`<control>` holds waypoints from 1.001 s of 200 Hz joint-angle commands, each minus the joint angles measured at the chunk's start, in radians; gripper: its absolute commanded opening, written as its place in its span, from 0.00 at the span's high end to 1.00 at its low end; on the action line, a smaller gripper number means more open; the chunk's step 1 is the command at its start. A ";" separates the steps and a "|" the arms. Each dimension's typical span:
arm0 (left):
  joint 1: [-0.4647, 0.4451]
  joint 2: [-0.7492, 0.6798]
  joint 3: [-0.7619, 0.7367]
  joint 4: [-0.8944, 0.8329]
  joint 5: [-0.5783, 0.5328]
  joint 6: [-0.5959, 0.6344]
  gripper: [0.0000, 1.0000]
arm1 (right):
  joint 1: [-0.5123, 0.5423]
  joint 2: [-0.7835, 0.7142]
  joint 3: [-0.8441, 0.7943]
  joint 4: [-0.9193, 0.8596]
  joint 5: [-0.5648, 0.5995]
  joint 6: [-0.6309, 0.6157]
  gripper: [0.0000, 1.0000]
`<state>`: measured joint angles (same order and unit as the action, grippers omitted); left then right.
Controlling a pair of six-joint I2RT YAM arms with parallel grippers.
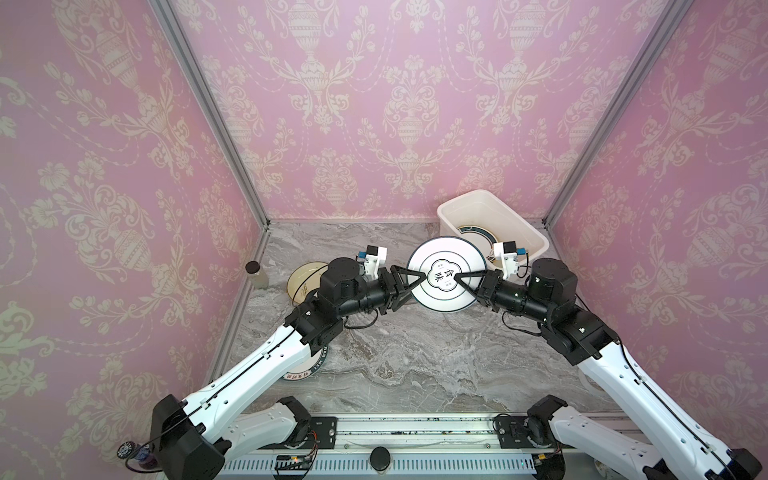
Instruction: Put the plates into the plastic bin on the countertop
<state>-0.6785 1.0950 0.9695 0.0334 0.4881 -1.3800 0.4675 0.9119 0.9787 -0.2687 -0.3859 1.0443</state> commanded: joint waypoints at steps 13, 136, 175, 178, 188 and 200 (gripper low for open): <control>-0.005 -0.087 0.048 -0.100 -0.170 0.063 0.23 | -0.012 0.016 0.085 -0.050 0.055 -0.022 1.00; 0.040 0.137 0.583 -0.568 -0.257 0.664 0.01 | -0.404 0.387 0.319 0.137 -0.106 0.077 1.00; 0.041 0.314 0.758 -0.646 -0.186 0.711 0.01 | -0.491 0.498 0.346 0.241 -0.078 0.137 1.00; 0.042 0.322 0.761 -0.643 -0.183 0.709 0.01 | -0.494 0.505 0.348 0.244 -0.073 0.139 1.00; 0.041 0.338 0.764 -0.632 -0.176 0.698 0.01 | -0.505 0.531 0.355 0.255 -0.050 0.151 1.00; 0.041 0.353 0.760 -0.618 -0.168 0.689 0.01 | -0.509 0.564 0.358 0.284 -0.027 0.169 1.00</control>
<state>-0.6441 1.4296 1.7012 -0.5323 0.2665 -0.7349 -0.0341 1.4410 1.2903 -0.1059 -0.4446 1.1641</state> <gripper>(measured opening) 0.993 0.137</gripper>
